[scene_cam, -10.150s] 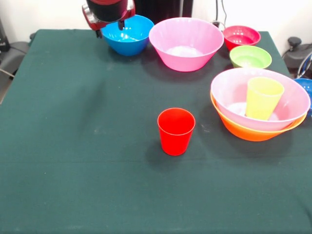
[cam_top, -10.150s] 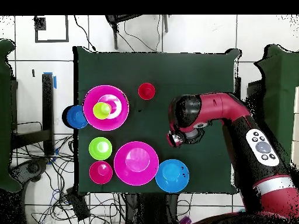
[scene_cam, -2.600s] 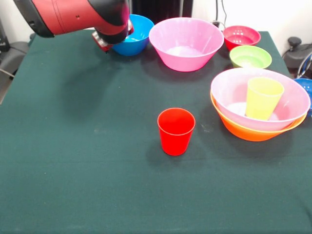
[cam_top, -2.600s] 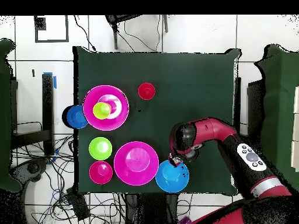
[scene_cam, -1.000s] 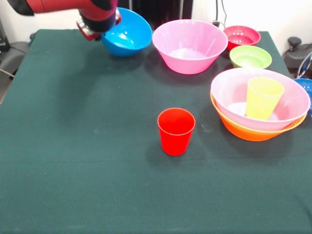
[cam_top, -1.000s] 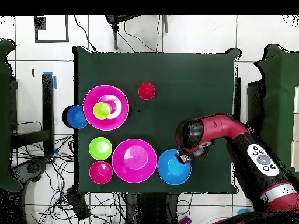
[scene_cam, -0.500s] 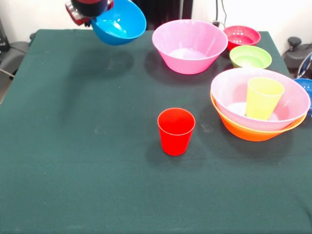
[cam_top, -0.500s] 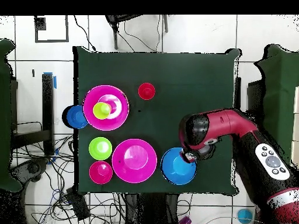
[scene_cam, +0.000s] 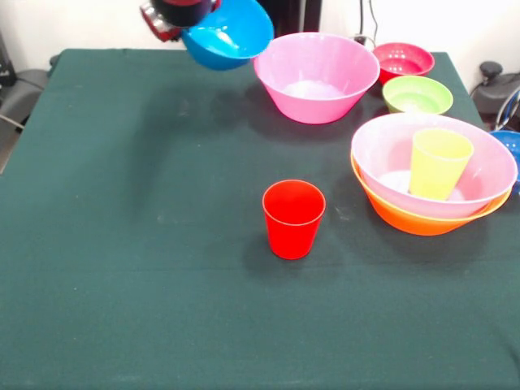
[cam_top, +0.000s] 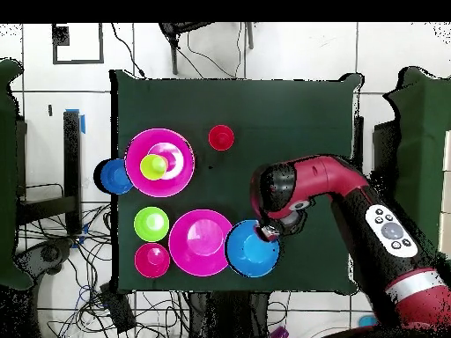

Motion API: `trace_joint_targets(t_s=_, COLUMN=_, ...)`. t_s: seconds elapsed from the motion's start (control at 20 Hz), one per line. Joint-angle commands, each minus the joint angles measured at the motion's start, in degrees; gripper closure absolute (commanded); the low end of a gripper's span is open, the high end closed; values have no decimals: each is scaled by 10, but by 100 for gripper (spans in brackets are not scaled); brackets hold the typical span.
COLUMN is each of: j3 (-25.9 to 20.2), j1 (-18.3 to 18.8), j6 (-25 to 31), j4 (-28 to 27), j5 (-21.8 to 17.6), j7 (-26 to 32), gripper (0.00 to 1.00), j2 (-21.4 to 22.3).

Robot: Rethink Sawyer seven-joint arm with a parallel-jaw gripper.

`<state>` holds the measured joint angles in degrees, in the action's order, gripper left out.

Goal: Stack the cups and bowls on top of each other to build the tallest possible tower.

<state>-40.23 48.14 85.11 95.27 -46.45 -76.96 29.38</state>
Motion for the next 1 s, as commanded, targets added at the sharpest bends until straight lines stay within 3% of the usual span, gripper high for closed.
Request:
trace_joint_targets(t_s=0.05, j3=-43, j1=-28, j6=-61, j4=-43, j5=51, j7=63, gripper=100, j2=-28)
trace_joint_targets(t_s=0.3, j3=-49, j1=-33, j6=-100, j4=-55, j5=83, j7=19, gripper=100, j2=-26)
trace_joint_targets(t_s=0.65, j3=-42, j1=-52, j6=-95, j4=-71, j5=118, j7=4, gripper=100, j2=-9)
trace_joint_targets(t_s=1.0, j3=-22, j1=-83, j6=-146, j4=-94, j5=127, j7=-37, gripper=100, j2=-24)
